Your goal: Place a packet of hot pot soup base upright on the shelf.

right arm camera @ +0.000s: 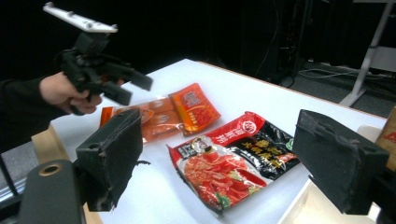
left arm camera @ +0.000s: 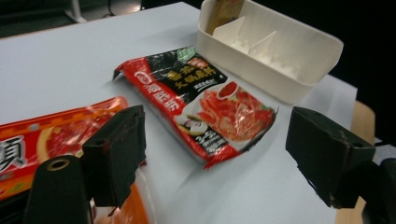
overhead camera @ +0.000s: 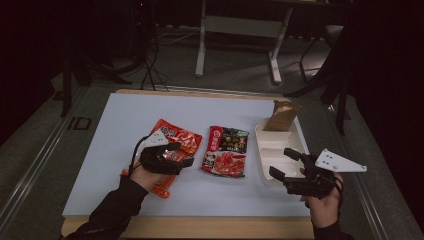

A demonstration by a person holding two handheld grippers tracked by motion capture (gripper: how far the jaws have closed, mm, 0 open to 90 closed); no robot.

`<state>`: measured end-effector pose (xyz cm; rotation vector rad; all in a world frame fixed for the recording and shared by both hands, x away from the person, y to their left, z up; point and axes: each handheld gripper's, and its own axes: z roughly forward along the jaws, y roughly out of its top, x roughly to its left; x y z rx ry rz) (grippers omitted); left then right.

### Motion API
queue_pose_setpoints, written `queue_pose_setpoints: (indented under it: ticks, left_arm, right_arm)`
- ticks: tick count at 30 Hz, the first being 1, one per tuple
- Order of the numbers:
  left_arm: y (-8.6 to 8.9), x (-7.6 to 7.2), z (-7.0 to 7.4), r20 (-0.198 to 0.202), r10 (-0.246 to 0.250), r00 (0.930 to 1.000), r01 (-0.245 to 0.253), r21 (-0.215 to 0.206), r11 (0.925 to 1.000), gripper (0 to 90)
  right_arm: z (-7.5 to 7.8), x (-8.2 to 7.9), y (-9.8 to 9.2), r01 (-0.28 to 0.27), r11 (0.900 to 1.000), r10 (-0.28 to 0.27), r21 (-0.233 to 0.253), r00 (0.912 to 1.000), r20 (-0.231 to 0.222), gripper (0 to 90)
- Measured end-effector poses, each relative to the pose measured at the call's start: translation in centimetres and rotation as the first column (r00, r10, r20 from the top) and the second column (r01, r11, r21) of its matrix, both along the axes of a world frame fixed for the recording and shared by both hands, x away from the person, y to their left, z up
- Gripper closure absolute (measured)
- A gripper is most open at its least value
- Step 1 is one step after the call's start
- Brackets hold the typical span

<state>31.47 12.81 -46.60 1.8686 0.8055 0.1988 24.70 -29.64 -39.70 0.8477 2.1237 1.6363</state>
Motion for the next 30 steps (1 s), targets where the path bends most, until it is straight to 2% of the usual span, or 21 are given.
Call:
queue_pose_setpoints:
  ticks: [3,6,8,13,17,21,26,27,28,30]
  left_arm:
    - [-0.4,0.5,0.1,-0.007,0.002,1.0,-0.002,0.006,1.0,20.7]
    - [-1.5,1.4,0.6,-0.035,-0.014,0.9993,0.014,0.003,0.9999,20.7]
    - [-2.1,1.7,0.8,-0.039,-0.017,0.9991,0.017,0.003,0.9998,20.7]
    - [-3.2,2.8,1.1,-0.026,-0.002,0.9997,0.002,0.014,0.9999,20.7]
    - [-3.8,4.1,1.1,-0.032,0.004,0.9995,-0.003,0.044,0.999,20.7]
    - [-4.3,5.5,0.7,-0.048,0.025,0.9986,-0.022,0.064,0.9977,20.6]
    - [-4.9,7.5,-0.4,-0.073,0.047,0.9962,-0.041,0.08,0.996,20.6]
    - [-4.9,7.5,-0.4,-0.073,0.047,0.9962,-0.041,0.08,0.996,20.6]
    - [-5.3,8.3,-1.0,-0.088,0.051,0.9948,-0.044,0.086,0.9954,20.6]
    - [-5.8,8.9,-1.5,-0.092,0.058,0.994,-0.049,0.096,0.9941,20.6]
  right_arm:
    - [0.0,-0.3,0.0,-0.007,1.0,0.007,0.004,1.0,0.004,16.0]
    - [-0.2,-0.8,0.1,-0.015,1.0,0.015,0.008,0.9999,0.002,16.4]
    - [-0.4,-1.1,0.2,-0.016,1.0,0.015,0.003,0.9999,0.006,16.5]
    - [-1.0,-1.6,0.7,-0.021,1.0,0.021,-0.003,0.9998,0.005,17.1]
    - [-1.7,-2.0,1.2,-0.01,1.0,0.01,-0.013,0.9999,0.014,18.4]
    - [-2.1,-2.2,1.6,-0.009,1.0,0.01,-0.027,0.9998,0.016,18.3]
    - [-2.2,-2.5,1.5,0.012,1.0,-0.012,-0.018,0.9995,0.03,16.6]
    - [-2.2,-2.5,1.5,0.012,1.0,-0.012,-0.018,0.9995,0.03,16.6]
    - [-2.3,-2.4,1.5,0.015,1.0,-0.015,-0.02,0.9995,0.029,15.9]
    - [-2.5,-2.3,1.5,0.022,0.999,-0.021,-0.034,0.9995,0.025,13.5]
